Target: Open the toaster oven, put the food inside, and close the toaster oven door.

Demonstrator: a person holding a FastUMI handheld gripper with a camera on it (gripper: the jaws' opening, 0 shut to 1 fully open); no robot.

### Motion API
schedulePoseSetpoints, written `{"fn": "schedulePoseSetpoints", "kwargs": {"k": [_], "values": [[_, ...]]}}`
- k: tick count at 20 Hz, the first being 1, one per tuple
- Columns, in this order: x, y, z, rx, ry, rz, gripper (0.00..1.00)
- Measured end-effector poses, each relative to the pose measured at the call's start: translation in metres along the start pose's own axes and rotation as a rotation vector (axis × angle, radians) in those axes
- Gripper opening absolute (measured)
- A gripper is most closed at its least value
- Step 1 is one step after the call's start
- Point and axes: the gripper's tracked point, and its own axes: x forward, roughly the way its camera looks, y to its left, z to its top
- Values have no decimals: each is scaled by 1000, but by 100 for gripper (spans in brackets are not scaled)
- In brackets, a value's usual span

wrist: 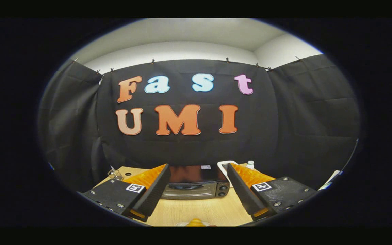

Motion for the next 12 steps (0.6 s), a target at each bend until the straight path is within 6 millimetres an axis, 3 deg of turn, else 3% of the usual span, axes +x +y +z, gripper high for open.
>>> {"fn": "schedulePoseSetpoints", "kwargs": {"k": [8,12], "values": [[11,2,-20,4,42,-5,99],[30,10,-39,4,73,6,99]]}}
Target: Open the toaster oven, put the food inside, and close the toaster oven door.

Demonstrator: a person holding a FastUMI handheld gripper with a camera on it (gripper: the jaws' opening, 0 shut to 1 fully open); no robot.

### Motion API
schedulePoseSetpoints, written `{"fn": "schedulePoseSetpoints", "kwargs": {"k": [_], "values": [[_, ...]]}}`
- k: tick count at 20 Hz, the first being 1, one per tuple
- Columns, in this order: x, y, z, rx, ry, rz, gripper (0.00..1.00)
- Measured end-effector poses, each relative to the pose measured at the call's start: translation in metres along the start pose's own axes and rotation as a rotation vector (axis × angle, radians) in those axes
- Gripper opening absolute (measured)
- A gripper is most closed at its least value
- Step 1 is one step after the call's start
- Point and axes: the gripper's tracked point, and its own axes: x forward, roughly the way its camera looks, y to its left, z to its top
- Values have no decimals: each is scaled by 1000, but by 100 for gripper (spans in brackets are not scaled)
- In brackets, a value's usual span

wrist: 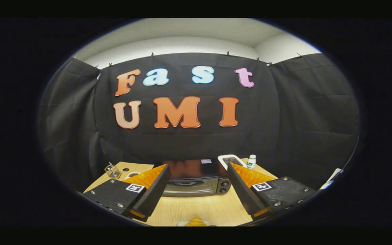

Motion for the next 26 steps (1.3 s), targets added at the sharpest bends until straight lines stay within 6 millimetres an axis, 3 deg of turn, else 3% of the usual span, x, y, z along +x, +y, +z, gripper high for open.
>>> {"fn": "schedulePoseSetpoints", "kwargs": {"k": [5,11,16,22,26], "values": [[35,12,-30,-5,51,19,99],[97,30,-93,10,232,64,99],[143,31,-135,-58,334,35,99],[165,46,-154,-27,367,71,99],[169,44,-167,-60,391,53,99]]}}
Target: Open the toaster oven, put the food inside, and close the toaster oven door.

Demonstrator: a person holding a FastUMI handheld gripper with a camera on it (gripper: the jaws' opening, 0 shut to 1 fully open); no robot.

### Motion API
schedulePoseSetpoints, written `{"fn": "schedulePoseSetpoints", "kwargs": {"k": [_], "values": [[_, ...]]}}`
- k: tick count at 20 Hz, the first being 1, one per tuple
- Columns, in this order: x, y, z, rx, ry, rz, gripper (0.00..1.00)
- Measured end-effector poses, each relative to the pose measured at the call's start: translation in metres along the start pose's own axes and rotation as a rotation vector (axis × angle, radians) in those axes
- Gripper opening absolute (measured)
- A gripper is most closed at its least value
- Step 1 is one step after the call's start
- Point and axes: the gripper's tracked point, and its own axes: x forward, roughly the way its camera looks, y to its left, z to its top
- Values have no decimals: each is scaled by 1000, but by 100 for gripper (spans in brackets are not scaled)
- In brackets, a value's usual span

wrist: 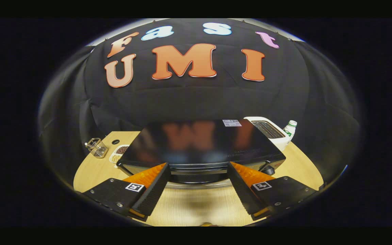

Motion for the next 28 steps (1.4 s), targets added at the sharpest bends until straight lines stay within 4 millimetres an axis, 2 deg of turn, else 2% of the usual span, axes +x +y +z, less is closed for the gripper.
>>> {"fn": "schedulePoseSetpoints", "kwargs": {"k": [6,9,15,20,23,25,28], "values": [[-2,-1,-4,-1,8,-12,100],[-11,-1,-10,3,11,-14,100],[-47,-6,-48,5,28,-8,100],[-68,-11,-94,4,78,-26,100],[-74,-14,-121,81,114,-11,100],[-75,-17,-130,148,123,-4,100],[-77,-15,-146,141,135,6,100]]}}
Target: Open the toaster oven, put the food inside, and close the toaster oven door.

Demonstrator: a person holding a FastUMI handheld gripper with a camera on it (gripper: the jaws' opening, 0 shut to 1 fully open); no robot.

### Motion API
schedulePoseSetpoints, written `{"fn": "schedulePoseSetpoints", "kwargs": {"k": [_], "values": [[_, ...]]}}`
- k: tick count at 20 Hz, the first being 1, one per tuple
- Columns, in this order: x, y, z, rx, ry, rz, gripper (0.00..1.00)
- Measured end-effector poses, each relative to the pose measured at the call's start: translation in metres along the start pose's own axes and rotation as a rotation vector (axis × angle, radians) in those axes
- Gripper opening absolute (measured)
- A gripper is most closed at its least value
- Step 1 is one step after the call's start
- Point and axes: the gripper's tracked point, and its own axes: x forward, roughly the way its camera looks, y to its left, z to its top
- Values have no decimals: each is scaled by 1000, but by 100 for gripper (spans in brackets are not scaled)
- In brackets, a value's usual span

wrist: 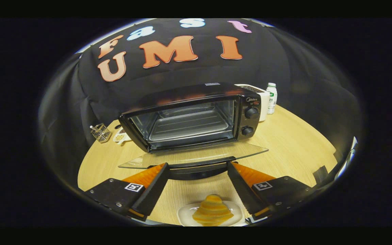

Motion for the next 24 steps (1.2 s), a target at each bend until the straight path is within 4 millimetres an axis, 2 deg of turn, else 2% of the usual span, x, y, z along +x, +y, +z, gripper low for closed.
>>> {"fn": "schedulePoseSetpoints", "kwargs": {"k": [8,14,16,20,24], "values": [[3,-7,-29,3,51,22,100],[17,-9,-65,-8,122,5,99],[21,-15,-75,-38,138,-26,99],[22,-12,-76,-82,144,-17,99],[7,-15,-62,-67,115,-40,100]]}}
